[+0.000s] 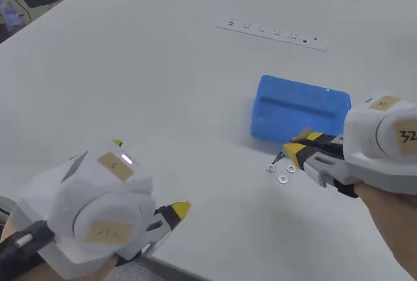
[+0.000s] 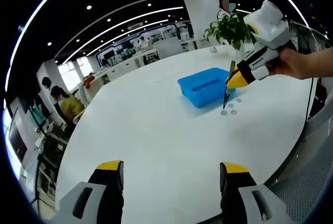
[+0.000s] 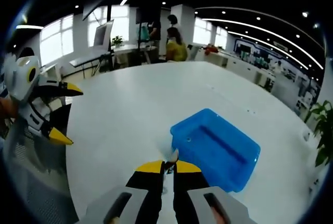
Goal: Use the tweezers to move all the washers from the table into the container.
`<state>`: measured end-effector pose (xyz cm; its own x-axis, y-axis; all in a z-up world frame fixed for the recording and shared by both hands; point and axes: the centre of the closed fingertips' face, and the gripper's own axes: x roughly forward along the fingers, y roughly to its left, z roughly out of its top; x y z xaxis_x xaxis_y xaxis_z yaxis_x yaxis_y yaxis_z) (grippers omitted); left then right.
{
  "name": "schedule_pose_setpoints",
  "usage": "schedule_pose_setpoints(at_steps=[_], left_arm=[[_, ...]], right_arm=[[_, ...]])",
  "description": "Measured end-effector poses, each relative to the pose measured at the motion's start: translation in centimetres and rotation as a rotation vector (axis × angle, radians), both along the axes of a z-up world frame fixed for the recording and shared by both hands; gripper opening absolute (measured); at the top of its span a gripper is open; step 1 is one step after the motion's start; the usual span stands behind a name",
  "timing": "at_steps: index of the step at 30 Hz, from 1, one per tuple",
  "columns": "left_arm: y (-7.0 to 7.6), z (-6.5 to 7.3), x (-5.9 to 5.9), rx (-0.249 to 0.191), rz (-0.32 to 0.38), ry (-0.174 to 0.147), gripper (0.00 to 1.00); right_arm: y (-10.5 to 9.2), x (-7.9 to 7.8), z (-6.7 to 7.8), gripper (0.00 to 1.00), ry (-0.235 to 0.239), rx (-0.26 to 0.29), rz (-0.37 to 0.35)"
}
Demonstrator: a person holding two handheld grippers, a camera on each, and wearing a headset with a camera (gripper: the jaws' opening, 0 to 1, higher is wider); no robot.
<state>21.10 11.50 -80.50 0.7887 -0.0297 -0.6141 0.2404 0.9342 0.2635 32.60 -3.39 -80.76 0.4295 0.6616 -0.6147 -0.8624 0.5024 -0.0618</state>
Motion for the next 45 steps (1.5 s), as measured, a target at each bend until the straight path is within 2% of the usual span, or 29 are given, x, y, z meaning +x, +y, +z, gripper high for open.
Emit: schedule_pose_setpoints(at_steps=[13,21,26,30,36,38,45], left_arm=[[-0.1,-0.2,0.0,0.001,-0.003,0.007,0.78],[-0.4,-0.3,0.0,-0.008,-0.011,0.011,0.78],[-0.9,-0.1,0.0,-0.039,-0.023,0.005,0.81],[-1.5,0.4,0.1,-0.086,-0.034,-0.018,0.83],[-1.9,0.6,0.3,-0.112,-0.051,-0.034,0.85],[-2.0,0.5,0.2,-0.124,-0.052,-0.029,0.87],[-2.3,0.5,0.2,-0.136,-0.063,-0.031,0.89]], right_arm=[[0.0,0.1,-1.0,0.02,0.007,-0.039,0.003],[0.7,0.3,-0.9,0.02,-0.006,-0.059,0.005],[0.9,0.4,-0.9,0.02,-0.008,-0.048,-0.005],[0.8,0.4,-0.9,0.01,0.001,-0.039,-0.016],[0.6,0.1,-0.8,0.01,0.030,-0.024,-0.032],[0.5,-0.1,-0.7,0.01,0.043,-0.017,-0.037],[0.3,-0.8,0.6,0.01,0.039,0.006,-0.037]])
